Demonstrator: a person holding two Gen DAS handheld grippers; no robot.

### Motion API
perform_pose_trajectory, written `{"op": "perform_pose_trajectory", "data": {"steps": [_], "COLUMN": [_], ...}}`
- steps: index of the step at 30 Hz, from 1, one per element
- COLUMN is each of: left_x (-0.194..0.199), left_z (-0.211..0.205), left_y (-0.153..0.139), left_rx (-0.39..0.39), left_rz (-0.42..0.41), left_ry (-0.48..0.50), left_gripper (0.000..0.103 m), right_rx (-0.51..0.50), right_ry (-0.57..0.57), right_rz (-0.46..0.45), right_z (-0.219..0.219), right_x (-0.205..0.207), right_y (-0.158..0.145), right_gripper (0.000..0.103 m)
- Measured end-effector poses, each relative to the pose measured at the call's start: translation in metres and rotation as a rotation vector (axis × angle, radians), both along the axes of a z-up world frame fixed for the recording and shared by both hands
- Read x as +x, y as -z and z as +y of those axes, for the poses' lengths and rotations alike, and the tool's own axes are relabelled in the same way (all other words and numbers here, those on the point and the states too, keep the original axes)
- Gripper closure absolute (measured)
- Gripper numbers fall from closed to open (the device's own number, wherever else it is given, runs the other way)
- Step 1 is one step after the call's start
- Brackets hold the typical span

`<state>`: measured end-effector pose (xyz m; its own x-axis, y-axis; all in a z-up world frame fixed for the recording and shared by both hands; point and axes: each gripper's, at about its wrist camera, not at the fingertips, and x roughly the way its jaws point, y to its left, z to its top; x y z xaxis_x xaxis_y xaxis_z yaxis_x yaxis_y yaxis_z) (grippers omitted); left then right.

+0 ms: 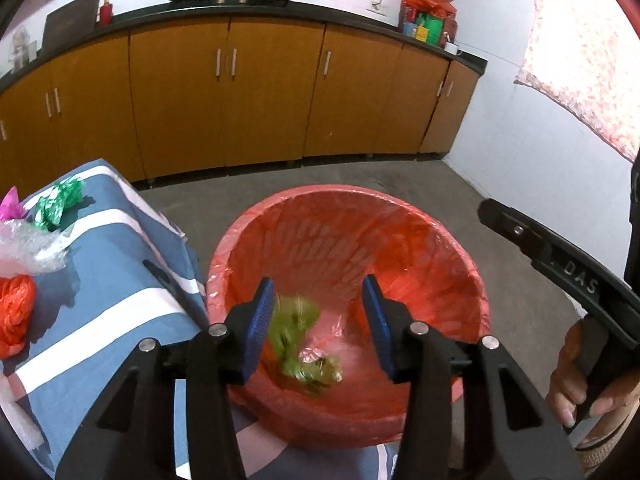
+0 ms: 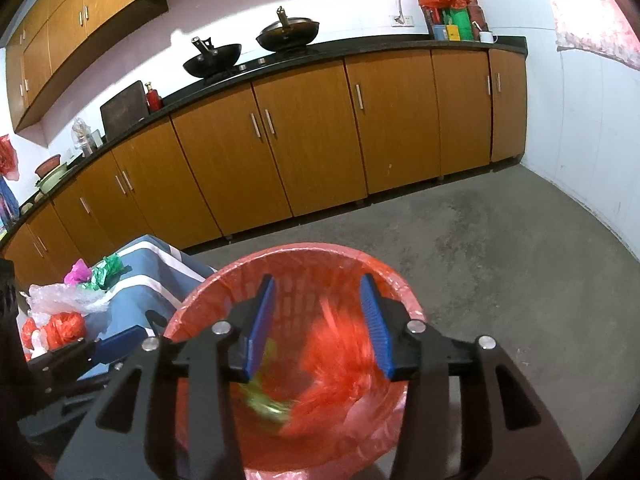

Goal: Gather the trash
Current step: 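Carry both bags over the red wastebasket and open both tools to drop them, then return to the table and grasp a clear bag with the right tool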

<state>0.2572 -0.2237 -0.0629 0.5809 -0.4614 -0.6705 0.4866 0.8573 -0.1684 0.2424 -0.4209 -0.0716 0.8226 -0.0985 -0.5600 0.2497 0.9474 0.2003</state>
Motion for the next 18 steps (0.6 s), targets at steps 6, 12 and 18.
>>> {"op": "perform_pose_trajectory", "data": {"steps": [6, 12, 18], "left_x": [-0.007, -0.016, -0.033], "left_z": [0.028, 0.054, 0.093], "left_y": [-0.007, -0.015, -0.022], "left_rx": [0.005, 0.019, 0.035], "left_rz": [-0.033, -0.07, -0.111], "left_ry": [-0.074, -0.13, -0.205], "left_gripper": [0.057, 0.056, 0.054], "right_rx": [-0.015, -0.024, -0.04], "right_ry": [0.02, -0.003, -0.061], "right_rz": [-0.003, -0.008, -0.013], "right_z": [0.001, 0.014, 0.042], "right_x": [-0.006, -0.01, -0.012], "right_y": [-0.004, -0.01, -0.016], "right_gripper": [0.058, 0.057, 0.057]}}
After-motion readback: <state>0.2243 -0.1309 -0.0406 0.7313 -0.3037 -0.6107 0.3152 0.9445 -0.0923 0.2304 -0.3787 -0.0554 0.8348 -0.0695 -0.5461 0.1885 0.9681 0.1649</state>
